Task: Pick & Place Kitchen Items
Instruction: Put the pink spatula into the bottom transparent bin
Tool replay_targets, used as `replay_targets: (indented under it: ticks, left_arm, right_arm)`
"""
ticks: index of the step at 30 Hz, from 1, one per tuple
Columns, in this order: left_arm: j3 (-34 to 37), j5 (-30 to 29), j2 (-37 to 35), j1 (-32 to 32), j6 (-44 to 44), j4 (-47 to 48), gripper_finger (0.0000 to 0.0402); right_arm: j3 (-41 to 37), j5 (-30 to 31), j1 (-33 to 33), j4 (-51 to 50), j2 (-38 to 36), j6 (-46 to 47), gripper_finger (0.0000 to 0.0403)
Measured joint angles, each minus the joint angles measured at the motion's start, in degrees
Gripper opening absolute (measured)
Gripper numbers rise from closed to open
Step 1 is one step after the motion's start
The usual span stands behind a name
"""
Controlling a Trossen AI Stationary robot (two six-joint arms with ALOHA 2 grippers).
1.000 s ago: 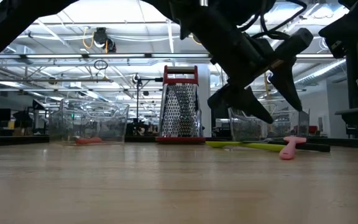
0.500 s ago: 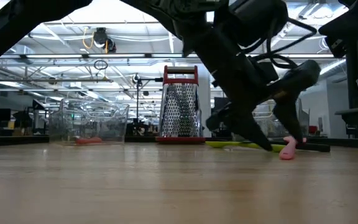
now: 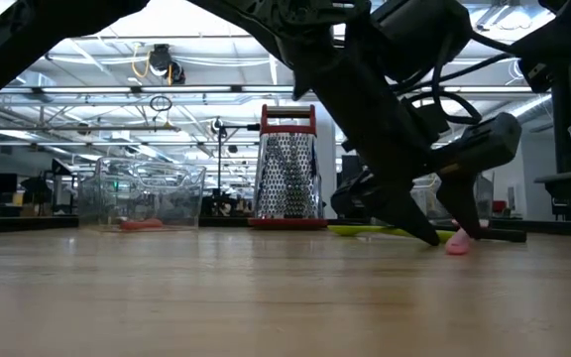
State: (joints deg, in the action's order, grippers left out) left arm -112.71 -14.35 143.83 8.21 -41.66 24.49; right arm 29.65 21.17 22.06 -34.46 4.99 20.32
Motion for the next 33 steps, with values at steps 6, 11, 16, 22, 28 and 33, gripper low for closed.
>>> replay_targets:
  ticks: [6,11,16,22,28,33]
  left_arm:
    - [0.17,-0.99,0.09,0.01,0.68,-0.79,0.0144]
    - [0.2,-0.74,0.11,-0.05,0.68,-0.89,0.011]
    - [0.22,-0.67,0.11,-0.03,-3.89,-0.97,0.0069]
    - [0.26,1.29,-0.22,0.06,-6.0,-1.2,0.0015]
    - [0.4,1.89,-1.25,0.06,-6.69,-0.87,0.0015]
    - [0.63,1.33,-3.38,0.17,-6.08,0.82,0.001]
  right_arm:
    - [0.01,0.0,0.0,0.44,-0.02,0.02,0.0]
    - [0.02,0.01,0.0,0.39,-0.02,0.02,0.0]
    - [0.02,0.02,0.0,0.37,-0.02,0.0,0.0]
    - [0.01,0.02,0.0,0.36,-0.02,0.0,0.0]
    - [0.02,0.0,0.0,0.35,-0.02,0.0,0.0]
    - [0.0,-0.01,0.0,0.28,0.0,0.0,0.0]
